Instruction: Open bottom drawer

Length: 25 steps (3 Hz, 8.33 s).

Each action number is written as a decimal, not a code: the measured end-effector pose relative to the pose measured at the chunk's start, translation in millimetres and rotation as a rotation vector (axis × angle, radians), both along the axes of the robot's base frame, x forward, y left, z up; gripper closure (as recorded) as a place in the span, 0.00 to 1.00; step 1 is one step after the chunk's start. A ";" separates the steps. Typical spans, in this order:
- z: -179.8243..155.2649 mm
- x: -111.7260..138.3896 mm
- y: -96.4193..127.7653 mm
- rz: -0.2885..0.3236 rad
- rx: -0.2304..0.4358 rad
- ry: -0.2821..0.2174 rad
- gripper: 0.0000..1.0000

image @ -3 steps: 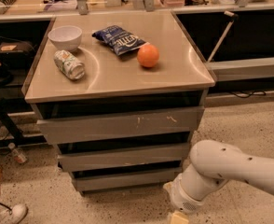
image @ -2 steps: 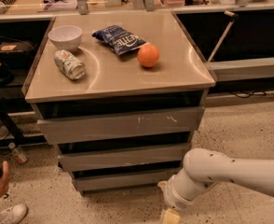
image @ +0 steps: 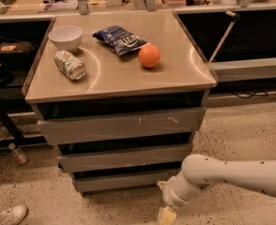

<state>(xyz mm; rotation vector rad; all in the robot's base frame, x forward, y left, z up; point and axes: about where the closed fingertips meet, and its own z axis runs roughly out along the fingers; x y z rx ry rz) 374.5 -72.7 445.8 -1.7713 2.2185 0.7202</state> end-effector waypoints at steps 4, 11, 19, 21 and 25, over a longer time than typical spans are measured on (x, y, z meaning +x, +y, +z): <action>-126.6 70.6 -14.6 -0.052 -0.048 -0.002 0.00; -250.4 200.2 -27.2 -0.251 -0.129 -0.207 0.00; -284.5 129.1 -21.0 -0.185 -0.107 -0.034 0.00; -281.8 108.9 -16.5 -0.139 -0.160 0.050 0.00; -229.6 36.5 -36.0 -0.127 -0.213 0.098 0.00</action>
Offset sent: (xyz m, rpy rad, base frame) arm 0.1001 -0.0294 -0.1582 -0.0775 -0.0538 -0.0604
